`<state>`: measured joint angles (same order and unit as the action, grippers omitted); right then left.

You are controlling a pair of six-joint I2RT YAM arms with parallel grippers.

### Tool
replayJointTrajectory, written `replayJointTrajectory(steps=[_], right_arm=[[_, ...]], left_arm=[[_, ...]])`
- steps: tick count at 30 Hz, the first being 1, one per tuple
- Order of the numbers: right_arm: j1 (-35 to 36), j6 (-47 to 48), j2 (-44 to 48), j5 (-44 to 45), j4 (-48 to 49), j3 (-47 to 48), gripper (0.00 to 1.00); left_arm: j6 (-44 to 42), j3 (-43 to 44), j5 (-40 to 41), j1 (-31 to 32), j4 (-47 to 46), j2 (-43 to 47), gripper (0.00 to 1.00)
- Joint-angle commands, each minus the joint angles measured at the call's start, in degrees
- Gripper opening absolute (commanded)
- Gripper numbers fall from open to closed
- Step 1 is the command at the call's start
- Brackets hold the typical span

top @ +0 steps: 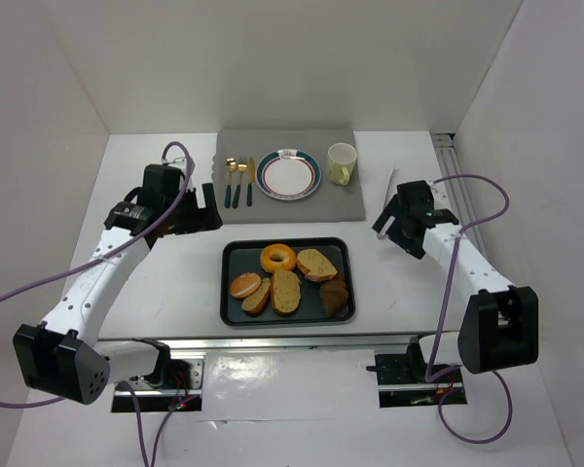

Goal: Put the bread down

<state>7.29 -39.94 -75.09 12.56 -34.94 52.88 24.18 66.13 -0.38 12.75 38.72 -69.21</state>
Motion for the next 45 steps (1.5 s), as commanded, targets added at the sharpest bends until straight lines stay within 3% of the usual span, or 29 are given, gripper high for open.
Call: replayJointTrajectory(steps=[1, 10, 15, 25, 33, 39, 42, 45], right_arm=[[-0.43, -0.48, -0.41, -0.26, 2.24, -1.02, 1.0], [-0.43, 1.52, 0.12, 3.27, 1.72, -1.55, 1.0], [-0.43, 7.16, 0.74, 2.19, 11.74, -5.08, 1.0], [-2.01, 12.7, -17.44, 1.33, 19.72, 6.16, 1.0], [-2.54, 13.31, -34.76, 7.39, 20.87, 17.78, 0.99], [-3.16, 13.31, -39.16, 9.15, 21.75, 20.86, 0.78], [-3.86, 13.31, -39.7, 9.15, 22.63, 20.86, 0.73], [-3.86, 13.31, -39.61, 9.15, 22.63, 20.86, 0.58]], left_arm=[[-0.28, 1.02, -1.02, -0.36, -1.98, -0.49, 1.0], [-0.28, 1.02, -1.55, -0.36, -1.98, -1.01, 1.0], [-0.28, -0.03, -2.08, -0.36, -3.56, -1.54, 1.0], [-0.28, 1.02, -2.61, -0.36, -3.56, -3.65, 1.0], [-0.28, 1.02, -3.13, -0.36, -3.56, -4.18, 1.0], [-0.28, 1.02, -3.13, -0.36, -3.56, -4.71, 1.0], [-0.28, 1.02, -3.66, -0.36, -3.56, -4.71, 1.0], [-0.28, 1.02, -3.66, -0.36, -3.56, -4.71, 1.0]])
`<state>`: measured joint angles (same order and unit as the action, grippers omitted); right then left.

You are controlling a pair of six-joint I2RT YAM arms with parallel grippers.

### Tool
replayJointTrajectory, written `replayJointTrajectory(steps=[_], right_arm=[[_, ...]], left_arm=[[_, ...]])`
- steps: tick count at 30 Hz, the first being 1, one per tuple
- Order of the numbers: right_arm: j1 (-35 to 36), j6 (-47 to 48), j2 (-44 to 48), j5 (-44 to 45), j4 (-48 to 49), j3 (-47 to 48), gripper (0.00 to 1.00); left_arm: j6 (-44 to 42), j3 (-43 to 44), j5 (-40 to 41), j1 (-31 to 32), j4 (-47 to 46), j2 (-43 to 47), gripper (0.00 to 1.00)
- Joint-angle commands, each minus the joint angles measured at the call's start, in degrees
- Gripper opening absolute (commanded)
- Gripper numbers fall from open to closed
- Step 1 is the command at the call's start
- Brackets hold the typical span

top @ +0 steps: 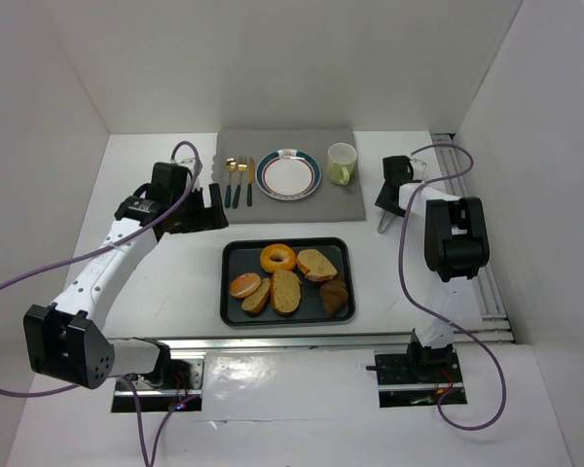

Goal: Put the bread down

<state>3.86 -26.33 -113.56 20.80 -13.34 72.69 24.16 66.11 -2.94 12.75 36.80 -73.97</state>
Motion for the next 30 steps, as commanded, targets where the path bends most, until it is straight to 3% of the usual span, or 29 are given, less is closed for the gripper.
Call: replayJointTrajectory(steps=[1, 2, 6, 12, 18, 26, 30], right_arm=[[-0.43, 0.74, 0.25, 0.91, 1.91, 0.53, 0.56], [-0.43, 0.75, 1.14, 0.91, 1.92, 0.01, 0.45], [-0.43, 2.07, 7.11, 0.91, 0.52, -1.22, 0.29], [0.09, 1.37, 22.57, -3.03, -6.24, -5.0, 0.28], [6.76, 0.31, 40.77, -18.14, -13.09, -13.88, 0.32], [28.55, 1.45, 46.94, -23.95, -28.22, -7.14, 0.36], [38.14, 0.31, 46.94, -21.76, -32.79, -3.43, 0.36]], left_arm=[[-0.26, 1.04, -1.8, -0.36, -1.64, 0.06, 1.0], [-0.26, 1.04, -1.81, -0.36, -1.64, 0.06, 1.0], [-0.26, 1.04, -2.42, -0.36, -1.64, 0.59, 1.0], [0.27, 1.04, -2.42, -0.36, -1.64, 1.11, 1.0], [1.33, 2.09, -3.83, -0.36, -1.64, 1.64, 1.0], [2.38, 4.46, 2.67, -0.89, 1.17, 2.7, 1.0], [5.37, 6.05, 9.27, -0.89, 4.33, 3.22, 1.0]])
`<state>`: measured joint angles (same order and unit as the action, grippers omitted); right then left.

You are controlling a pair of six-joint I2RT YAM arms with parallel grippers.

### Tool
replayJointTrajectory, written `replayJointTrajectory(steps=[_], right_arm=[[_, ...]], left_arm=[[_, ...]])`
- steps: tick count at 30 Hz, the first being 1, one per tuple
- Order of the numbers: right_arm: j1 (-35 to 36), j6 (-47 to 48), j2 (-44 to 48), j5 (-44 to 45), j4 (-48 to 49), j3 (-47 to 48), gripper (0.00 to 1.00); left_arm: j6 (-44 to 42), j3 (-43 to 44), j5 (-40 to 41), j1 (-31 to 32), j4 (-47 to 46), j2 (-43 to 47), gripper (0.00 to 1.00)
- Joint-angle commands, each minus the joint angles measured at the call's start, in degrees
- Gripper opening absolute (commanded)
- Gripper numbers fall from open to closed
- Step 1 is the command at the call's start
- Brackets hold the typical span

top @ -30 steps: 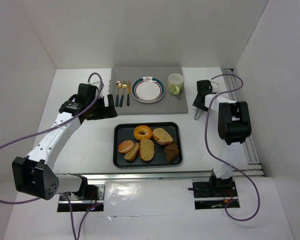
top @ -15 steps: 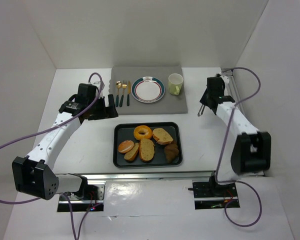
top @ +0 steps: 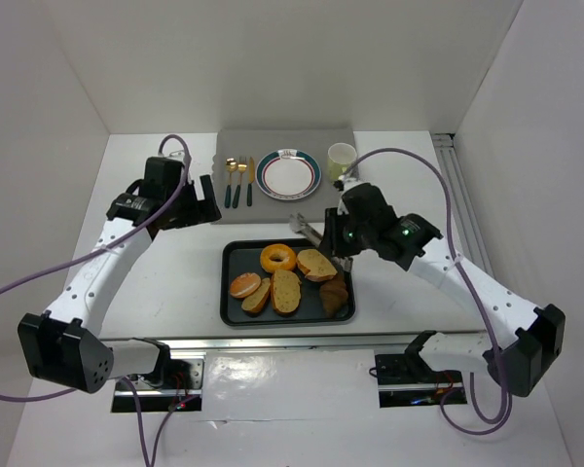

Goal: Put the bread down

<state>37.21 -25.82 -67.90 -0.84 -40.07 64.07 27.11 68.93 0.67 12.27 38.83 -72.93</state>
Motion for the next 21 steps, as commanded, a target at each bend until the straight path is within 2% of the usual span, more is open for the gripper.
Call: replayJointTrajectory(steps=[1, 5, 8, 17, 21], right_arm=[[6.19, -0.8, 1.28, -0.13, -6.07, 5.18, 0.37], [13.83, -2.47, -0.83, -2.06, -6.6, 6.41, 0.37], [16.57, -3.62, -2.06, -1.0, -7.73, 6.94, 0.39], [19.57, -6.6, -2.59, -7.24, -12.04, 7.47, 0.48], [20.09, -7.74, -2.59, -8.91, -12.75, 7.47, 0.49]], left_arm=[[3.11, 4.02, 7.75, -0.41, 2.83, 2.17, 1.0], [4.43, 5.69, 9.79, -0.41, 4.5, 1.65, 1.0], [3.74, 6.22, 9.79, -0.41, 4.5, 1.12, 1.0], [2.68, 6.75, 8.65, -0.41, 4.5, 1.65, 1.0], [2.68, 6.75, 7.25, -0.41, 4.5, 1.12, 1.0]])
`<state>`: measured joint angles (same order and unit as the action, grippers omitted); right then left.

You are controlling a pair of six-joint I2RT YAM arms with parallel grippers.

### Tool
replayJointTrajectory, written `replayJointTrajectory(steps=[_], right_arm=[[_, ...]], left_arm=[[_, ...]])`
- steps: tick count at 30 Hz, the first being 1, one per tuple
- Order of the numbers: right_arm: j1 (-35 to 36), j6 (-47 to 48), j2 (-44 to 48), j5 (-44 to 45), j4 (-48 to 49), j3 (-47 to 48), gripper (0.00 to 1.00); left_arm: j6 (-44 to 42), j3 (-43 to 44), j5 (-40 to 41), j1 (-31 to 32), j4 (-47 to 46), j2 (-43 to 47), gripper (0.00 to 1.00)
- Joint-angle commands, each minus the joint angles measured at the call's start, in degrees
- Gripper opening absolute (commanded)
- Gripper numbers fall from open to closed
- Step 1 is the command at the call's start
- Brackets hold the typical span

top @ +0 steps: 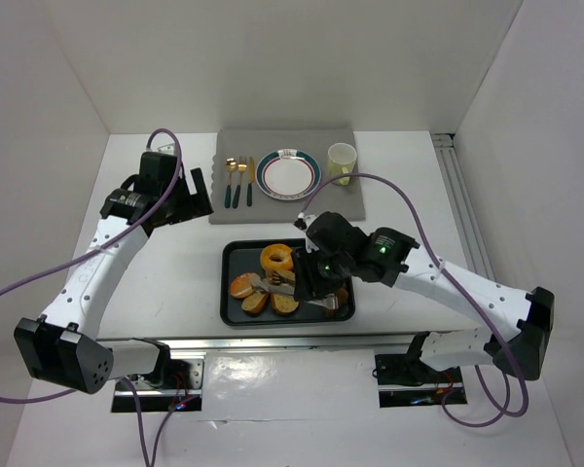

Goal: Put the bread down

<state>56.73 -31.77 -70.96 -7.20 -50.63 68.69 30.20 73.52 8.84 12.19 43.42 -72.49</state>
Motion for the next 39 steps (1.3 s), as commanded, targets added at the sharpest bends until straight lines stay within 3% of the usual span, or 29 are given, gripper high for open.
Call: replayJointTrajectory(steps=[1, 17, 39], right_arm=[[0.58, -2.33, 0.47, -3.08, -2.19, 3.38, 0.49], [1.62, -4.44, 1.61, -8.88, -4.48, 0.57, 0.49], [1.63, -4.44, -8.14, -8.54, 0.18, 2.15, 0.58]], left_arm=[[-0.4, 2.16, -0.93, -0.32, -0.09, 0.68, 1.0], [-0.4, 0.58, -2.6, -0.32, -1.67, 0.68, 1.0], [-0.4, -2.76, -3.39, -0.32, -2.2, 2.26, 1.0]])
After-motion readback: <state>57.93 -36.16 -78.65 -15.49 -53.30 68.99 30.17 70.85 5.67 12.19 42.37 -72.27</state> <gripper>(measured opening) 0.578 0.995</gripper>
